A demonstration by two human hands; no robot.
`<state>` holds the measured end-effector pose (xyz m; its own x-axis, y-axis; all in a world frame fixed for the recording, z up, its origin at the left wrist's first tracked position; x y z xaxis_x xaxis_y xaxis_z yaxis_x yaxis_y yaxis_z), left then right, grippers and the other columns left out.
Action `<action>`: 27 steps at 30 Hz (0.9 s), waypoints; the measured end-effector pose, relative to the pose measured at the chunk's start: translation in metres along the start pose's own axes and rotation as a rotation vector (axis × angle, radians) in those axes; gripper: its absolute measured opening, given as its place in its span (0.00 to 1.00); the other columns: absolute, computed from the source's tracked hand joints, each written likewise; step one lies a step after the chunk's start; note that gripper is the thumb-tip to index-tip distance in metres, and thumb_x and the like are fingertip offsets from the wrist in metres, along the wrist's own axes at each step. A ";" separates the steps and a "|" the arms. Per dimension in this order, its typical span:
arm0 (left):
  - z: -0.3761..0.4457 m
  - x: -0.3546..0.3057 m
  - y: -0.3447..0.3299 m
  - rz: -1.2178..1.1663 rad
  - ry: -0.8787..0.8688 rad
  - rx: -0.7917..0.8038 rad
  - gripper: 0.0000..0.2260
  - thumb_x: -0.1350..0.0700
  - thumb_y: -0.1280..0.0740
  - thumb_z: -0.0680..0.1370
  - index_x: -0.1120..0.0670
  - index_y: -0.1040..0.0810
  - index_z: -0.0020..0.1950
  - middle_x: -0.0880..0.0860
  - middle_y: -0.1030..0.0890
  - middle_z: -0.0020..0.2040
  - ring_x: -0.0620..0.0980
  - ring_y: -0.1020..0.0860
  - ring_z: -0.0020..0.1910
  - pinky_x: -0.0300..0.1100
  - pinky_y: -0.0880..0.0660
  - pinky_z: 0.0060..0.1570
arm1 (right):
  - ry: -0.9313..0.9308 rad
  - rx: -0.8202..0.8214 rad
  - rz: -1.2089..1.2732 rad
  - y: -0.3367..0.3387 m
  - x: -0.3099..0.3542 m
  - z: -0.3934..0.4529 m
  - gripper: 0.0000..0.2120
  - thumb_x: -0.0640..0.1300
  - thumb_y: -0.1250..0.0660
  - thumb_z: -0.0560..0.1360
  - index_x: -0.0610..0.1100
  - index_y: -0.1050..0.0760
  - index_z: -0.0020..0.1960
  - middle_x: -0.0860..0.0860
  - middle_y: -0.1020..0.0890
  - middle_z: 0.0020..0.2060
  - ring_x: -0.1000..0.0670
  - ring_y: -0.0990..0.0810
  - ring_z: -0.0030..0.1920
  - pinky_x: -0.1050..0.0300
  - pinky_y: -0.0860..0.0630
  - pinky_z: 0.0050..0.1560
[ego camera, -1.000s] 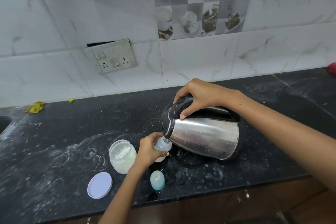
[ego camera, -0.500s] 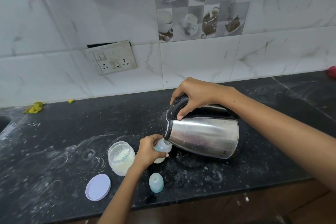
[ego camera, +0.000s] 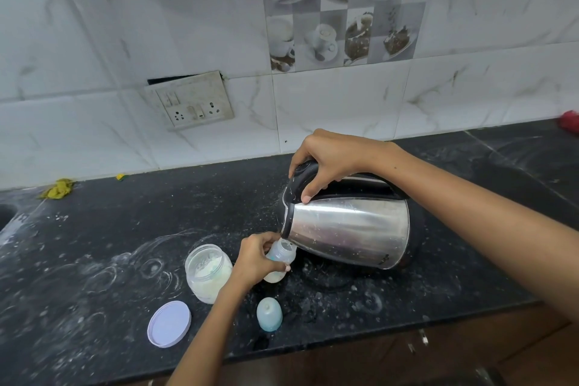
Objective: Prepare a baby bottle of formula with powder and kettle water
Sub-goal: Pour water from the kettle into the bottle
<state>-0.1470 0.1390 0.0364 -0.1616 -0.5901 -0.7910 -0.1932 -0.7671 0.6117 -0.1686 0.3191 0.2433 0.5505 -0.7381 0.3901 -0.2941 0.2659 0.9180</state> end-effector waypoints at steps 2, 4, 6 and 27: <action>0.000 0.001 0.001 -0.005 0.002 0.007 0.21 0.61 0.18 0.57 0.47 0.20 0.44 0.47 0.15 0.46 0.45 0.18 0.48 0.38 0.22 0.53 | -0.002 0.002 -0.002 0.001 0.002 0.001 0.16 0.50 0.20 0.64 0.47 0.17 0.49 0.47 0.15 0.31 0.56 0.22 0.26 0.62 0.27 0.26; 0.000 0.002 0.001 -0.005 0.008 0.017 0.21 0.60 0.18 0.57 0.50 0.18 0.48 0.47 0.15 0.47 0.44 0.18 0.49 0.38 0.22 0.53 | -0.003 0.001 -0.005 0.001 0.003 0.002 0.16 0.50 0.20 0.64 0.47 0.17 0.49 0.47 0.15 0.31 0.57 0.22 0.25 0.63 0.27 0.25; 0.001 0.003 0.001 -0.004 0.017 0.018 0.21 0.60 0.18 0.57 0.52 0.18 0.48 0.47 0.15 0.46 0.45 0.18 0.48 0.37 0.22 0.52 | -0.006 0.007 -0.008 0.002 0.004 0.002 0.16 0.50 0.20 0.64 0.46 0.17 0.49 0.46 0.15 0.32 0.57 0.23 0.24 0.65 0.29 0.24; -0.002 -0.003 0.003 -0.019 0.005 0.032 0.20 0.61 0.19 0.58 0.45 0.20 0.43 0.45 0.15 0.44 0.35 0.20 0.44 0.25 0.28 0.44 | -0.036 0.038 -0.030 0.004 0.007 0.003 0.15 0.50 0.20 0.63 0.46 0.17 0.47 0.46 0.16 0.30 0.48 0.17 0.31 0.64 0.27 0.25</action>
<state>-0.1452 0.1384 0.0408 -0.1526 -0.5770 -0.8024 -0.2274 -0.7696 0.5966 -0.1686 0.3128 0.2492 0.5310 -0.7675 0.3592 -0.3080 0.2200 0.9256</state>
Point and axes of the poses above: each hand's wrist, its own z-axis towards the middle knuckle, its own y-axis out of the back of the hand, x = y × z, the point moved 3 cm from there along z, towards the middle knuckle
